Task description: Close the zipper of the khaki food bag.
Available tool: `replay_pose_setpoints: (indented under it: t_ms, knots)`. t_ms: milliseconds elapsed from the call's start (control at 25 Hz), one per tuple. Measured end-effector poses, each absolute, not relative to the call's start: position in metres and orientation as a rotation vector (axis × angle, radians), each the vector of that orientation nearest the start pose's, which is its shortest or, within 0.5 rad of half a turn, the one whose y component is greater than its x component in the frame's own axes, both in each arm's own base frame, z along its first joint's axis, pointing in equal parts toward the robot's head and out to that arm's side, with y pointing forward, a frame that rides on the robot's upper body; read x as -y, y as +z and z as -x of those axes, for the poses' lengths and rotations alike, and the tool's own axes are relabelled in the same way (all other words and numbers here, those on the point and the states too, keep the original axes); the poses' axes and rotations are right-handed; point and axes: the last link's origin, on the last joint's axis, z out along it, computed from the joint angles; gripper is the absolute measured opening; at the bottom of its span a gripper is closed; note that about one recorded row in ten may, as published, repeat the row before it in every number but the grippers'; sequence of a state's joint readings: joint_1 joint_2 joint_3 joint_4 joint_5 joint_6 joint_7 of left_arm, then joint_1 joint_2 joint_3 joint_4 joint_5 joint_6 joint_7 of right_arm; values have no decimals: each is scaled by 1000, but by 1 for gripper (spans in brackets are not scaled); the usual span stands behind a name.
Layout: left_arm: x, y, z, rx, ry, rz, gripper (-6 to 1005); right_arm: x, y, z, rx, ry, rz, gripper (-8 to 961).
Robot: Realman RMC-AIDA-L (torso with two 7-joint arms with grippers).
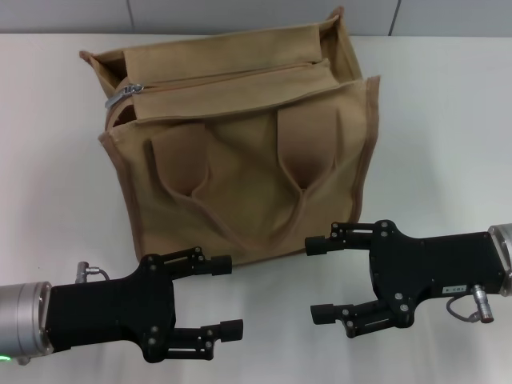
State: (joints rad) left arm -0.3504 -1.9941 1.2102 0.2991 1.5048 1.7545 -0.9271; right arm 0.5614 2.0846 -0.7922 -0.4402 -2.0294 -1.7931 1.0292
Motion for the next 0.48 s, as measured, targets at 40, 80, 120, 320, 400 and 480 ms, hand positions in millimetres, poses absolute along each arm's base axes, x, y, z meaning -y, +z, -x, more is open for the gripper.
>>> replay_pose_setpoints:
  t_ms: [40, 80, 120, 320, 400, 480]
  knots:
    - [-221, -36, 287, 459, -1084, 2867, 833, -273, -44, -241, -224, 928, 3071, 832]
    - [-221, -36, 288, 459, -1084, 2866, 832, -273, -44, -241, -224, 928, 3071, 832]
    - [-221, -36, 288, 459, -1084, 2864, 831, -273, -44, -241, -224, 928, 3071, 832]
    - [-220, -35, 288, 462, -1084, 2859, 826, -273, -44, -241, -221, 927, 3074, 832]
    - [-220, -35, 288, 463, -1084, 2858, 825, -273, -44, -241, -221, 927, 3075, 832]
    - [-220, -35, 288, 463, -1084, 2858, 823, -273, -44, -240, -220, 927, 3075, 832]
